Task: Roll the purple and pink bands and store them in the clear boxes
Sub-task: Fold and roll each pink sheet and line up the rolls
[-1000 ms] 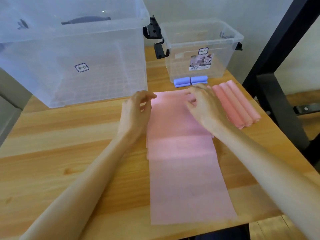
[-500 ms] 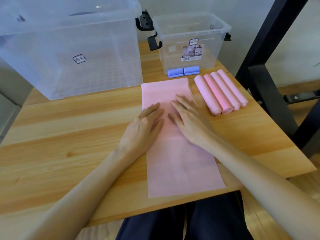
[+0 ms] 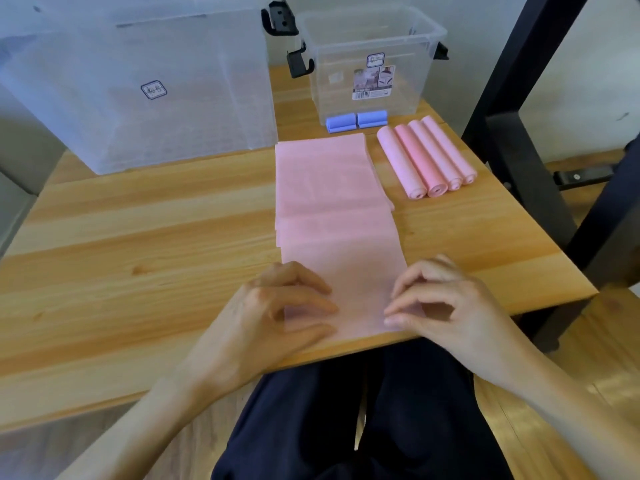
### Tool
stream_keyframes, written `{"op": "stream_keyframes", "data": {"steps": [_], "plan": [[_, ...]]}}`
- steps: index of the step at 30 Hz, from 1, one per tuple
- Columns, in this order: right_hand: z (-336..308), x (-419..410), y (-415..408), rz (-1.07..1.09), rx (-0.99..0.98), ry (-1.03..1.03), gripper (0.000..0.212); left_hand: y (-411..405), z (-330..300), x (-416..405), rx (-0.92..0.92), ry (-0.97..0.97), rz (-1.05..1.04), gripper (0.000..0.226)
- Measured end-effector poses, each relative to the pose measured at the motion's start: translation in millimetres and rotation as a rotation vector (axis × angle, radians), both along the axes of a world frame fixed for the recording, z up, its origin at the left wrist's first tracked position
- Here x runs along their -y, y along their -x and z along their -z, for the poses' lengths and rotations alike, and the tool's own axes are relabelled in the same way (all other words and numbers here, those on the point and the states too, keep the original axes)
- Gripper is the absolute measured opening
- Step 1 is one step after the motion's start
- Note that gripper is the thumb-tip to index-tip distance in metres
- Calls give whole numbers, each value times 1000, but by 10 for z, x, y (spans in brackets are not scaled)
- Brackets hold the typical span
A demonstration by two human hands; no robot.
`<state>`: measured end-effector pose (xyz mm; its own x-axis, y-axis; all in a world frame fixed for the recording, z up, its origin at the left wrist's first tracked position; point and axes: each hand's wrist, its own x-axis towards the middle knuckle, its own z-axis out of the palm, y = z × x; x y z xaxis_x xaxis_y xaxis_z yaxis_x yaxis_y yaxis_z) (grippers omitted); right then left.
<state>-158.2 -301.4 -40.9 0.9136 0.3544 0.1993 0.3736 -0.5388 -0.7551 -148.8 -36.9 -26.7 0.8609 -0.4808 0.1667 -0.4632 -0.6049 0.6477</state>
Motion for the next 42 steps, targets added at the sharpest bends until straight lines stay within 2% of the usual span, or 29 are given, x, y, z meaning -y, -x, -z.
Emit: {"op": "stream_keyframes", "data": {"steps": [5, 10, 16, 21, 23, 29, 35, 39, 42], "plan": [[63, 88, 93, -7, -59, -4, 17, 94, 107, -20, -26, -62, 7, 24], [92, 51, 88, -12, 51, 68, 25, 167, 124, 30, 36, -48, -41, 12], [66, 26, 45, 7, 17, 67, 13, 185, 96, 77, 74, -20, -70, 6], [42, -16, 28, 35, 31, 80, 12, 197, 63, 77, 55, -16, -96, 6], [48, -29, 37, 46, 59, 96, 12, 202, 67, 70, 34, 20, -114, 3], [109, -117, 67, 91, 266, 210, 10, 232, 56, 61, -64, 119, -189, 19], [177, -159, 97, 160, 408, 235, 3, 196, 96, 24, 74, 39, -106, 17], [216, -160, 116, 174, 612, 341, 22, 188, 146, 9, 203, -37, -94, 24], [246, -128, 121, 117, 607, 356, 20, 193, 169, 3, 367, -132, -71, 25]]}}
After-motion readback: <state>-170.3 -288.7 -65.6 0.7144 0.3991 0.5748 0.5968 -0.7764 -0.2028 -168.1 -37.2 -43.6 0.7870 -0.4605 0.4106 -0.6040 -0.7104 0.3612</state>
